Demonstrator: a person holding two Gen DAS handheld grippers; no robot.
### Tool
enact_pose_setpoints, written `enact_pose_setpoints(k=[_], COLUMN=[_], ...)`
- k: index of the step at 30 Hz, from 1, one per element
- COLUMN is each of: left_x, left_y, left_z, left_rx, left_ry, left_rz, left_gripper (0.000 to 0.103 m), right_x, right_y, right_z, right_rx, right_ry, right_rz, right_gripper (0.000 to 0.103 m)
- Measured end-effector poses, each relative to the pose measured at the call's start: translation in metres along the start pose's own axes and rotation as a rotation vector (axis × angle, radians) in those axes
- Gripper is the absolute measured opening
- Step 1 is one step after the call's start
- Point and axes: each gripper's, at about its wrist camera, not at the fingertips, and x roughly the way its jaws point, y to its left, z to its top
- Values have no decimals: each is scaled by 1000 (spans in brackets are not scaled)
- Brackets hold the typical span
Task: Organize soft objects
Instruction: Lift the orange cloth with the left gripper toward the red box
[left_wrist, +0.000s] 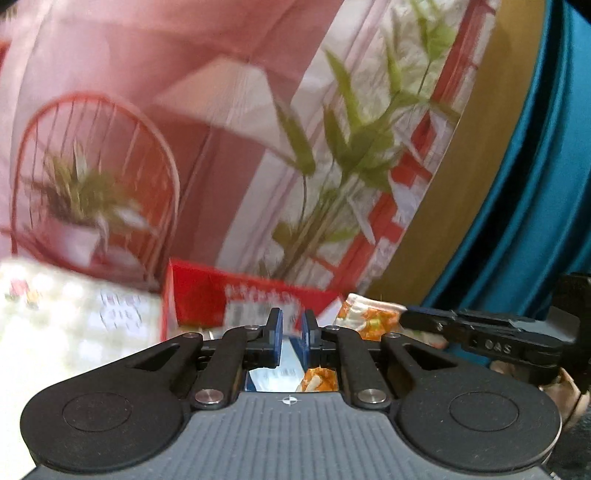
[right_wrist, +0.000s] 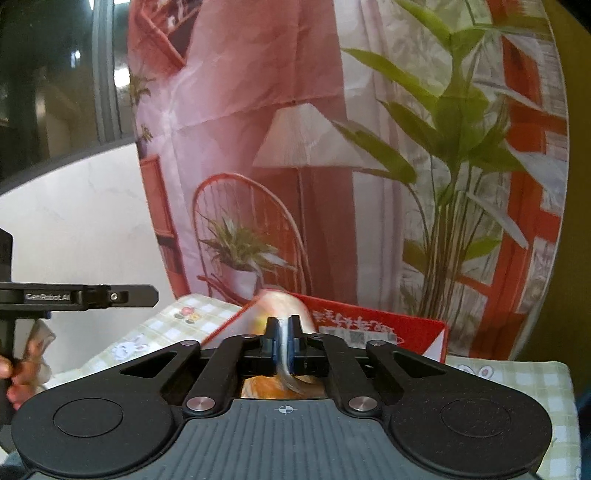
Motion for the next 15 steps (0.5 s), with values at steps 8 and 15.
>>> enact_pose_setpoints(k=[8,15], left_x=[30,52], left_y=[16,9], left_z=[-47,-50], left_rx=[-72,-26], left_ry=[169,197], left_rz=[-5,-18], left_gripper=[43,48], right_x=[25,30], right_y=[-19,-25], right_z=[-35,-56], right_rx=[85,137], right_ry=[75,88], right_rz=[-58,-46], right_gripper=[3,5])
